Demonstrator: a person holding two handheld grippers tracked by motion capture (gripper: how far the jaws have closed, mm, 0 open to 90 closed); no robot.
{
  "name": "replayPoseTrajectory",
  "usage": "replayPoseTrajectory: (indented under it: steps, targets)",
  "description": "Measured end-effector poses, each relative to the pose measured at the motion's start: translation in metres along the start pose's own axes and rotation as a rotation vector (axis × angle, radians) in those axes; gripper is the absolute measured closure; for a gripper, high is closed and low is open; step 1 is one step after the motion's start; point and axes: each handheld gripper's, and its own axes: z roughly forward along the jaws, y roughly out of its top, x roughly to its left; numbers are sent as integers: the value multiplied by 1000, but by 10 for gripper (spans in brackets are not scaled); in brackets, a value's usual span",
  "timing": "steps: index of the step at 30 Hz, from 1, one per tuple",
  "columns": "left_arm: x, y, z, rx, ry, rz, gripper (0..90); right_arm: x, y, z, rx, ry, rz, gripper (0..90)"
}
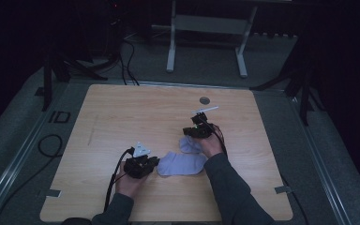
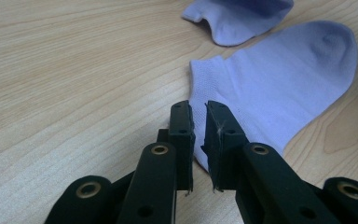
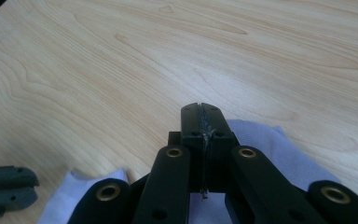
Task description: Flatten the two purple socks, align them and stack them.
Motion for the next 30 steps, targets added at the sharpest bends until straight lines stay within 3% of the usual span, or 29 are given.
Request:
replayPoseTrajectory:
  steps: [19, 30]
  targets:
    - [0, -1, 0, 4, 2, 0, 807, -34, -29, -38, -47, 11, 59, 879]
    - [1, -1, 0, 5, 7, 1, 807, -49, -51, -58, -45, -37, 64, 891]
